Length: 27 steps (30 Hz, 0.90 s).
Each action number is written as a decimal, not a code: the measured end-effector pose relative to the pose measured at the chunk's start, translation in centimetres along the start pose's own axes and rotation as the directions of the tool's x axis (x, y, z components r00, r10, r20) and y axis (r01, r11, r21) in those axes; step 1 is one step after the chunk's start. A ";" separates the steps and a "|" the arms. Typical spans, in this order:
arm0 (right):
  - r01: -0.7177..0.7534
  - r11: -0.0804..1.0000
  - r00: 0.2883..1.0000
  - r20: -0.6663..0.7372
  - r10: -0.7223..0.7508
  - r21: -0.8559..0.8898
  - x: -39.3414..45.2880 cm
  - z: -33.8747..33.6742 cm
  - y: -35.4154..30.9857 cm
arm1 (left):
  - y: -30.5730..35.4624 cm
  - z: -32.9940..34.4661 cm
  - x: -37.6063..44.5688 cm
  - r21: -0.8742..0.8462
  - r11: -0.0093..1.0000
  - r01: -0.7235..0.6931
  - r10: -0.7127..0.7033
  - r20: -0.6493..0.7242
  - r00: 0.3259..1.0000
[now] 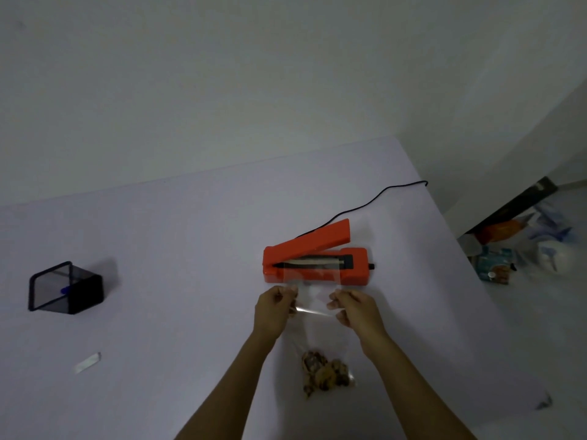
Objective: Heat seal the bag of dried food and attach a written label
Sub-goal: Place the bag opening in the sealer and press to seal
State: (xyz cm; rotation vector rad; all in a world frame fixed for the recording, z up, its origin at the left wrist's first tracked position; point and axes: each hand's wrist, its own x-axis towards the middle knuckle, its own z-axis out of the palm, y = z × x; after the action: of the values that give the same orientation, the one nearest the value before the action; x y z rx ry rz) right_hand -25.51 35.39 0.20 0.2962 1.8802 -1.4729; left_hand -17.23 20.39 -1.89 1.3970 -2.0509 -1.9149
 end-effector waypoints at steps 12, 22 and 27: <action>-0.003 1.000 1.000 -0.005 0.003 0.021 0.0 0.2 0.1 | 0.4 -0.2 0.3 0.044 0.999 -0.021 0.021 0.013 1.000; 0.388 0.912 0.867 -0.283 -0.411 -0.136 -2.6 -0.2 -6.1 | 0.1 -0.2 0.4 0.029 1.000 -0.008 0.008 0.006 1.000; 0.489 0.859 0.816 -0.267 -0.513 -0.155 -3.8 -0.1 -9.3 | 0.0 -0.1 0.5 0.002 1.000 0.008 -0.008 0.009 1.000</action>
State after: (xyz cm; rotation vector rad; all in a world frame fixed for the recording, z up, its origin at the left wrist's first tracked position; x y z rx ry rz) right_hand -28.20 33.42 9.67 -0.0303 2.3880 -1.7647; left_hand -17.49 20.00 -2.14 1.4019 -2.0549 -1.9257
